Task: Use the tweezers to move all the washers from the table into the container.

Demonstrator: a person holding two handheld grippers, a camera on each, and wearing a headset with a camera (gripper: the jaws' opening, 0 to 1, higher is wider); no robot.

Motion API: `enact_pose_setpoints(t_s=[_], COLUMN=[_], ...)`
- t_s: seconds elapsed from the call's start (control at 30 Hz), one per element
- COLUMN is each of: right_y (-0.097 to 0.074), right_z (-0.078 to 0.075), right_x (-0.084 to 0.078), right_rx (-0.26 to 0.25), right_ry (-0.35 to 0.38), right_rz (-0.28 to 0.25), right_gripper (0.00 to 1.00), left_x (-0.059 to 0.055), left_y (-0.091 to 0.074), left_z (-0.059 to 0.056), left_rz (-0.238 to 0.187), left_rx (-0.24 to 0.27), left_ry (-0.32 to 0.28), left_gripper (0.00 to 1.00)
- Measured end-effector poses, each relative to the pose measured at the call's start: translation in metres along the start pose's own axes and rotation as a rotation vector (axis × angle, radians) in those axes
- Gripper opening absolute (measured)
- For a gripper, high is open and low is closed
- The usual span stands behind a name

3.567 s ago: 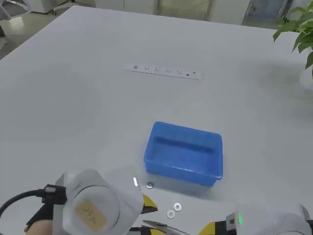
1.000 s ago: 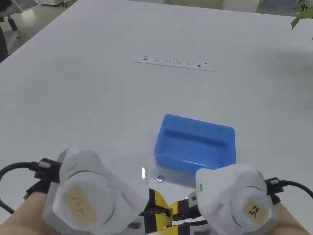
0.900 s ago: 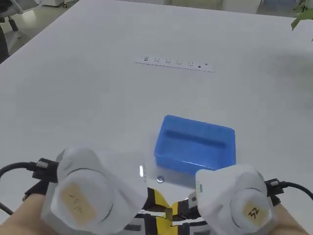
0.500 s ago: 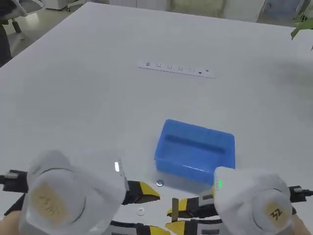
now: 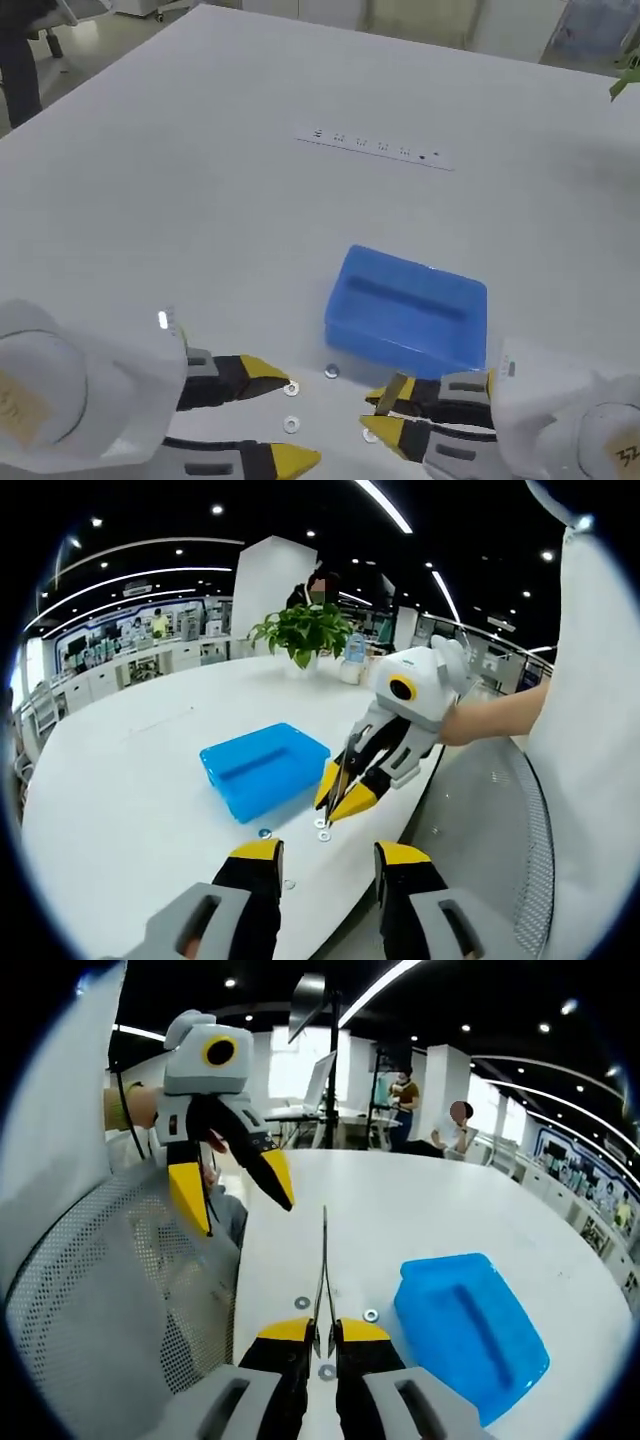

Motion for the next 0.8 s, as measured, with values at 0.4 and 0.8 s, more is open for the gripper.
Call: enact_pose_setpoints(t_s=[0.4,0.8], right_y=[0.006,0.012], right_z=[-0.004,-0.012], right_x=[-0.024,-0.029], right_rx=[0.020,0.033], right_ry=[0.178,0.263], right_rz=[-0.010,-0.018], right_gripper=[0.05,0.05], left_x=[-0.013,-0.012], left_y=[-0.015,-0.020], left_z=[0.006,0.009], left_rz=[-0.059,-0.095], left_rx=[0.075,0.113], left_ry=[-0.089,-0.119], left_gripper=[0.37,0.36])
Point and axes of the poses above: the centre of the closed fingertips' face, and the gripper's own axes: y roughly forward along the fingers, z roughly to its left, x roughly out of its top, the point moved 2 cm from there along -y, roughly backward along the fingers, and after that the axes turned 8 degrees about -x, right-handed, at the moved point
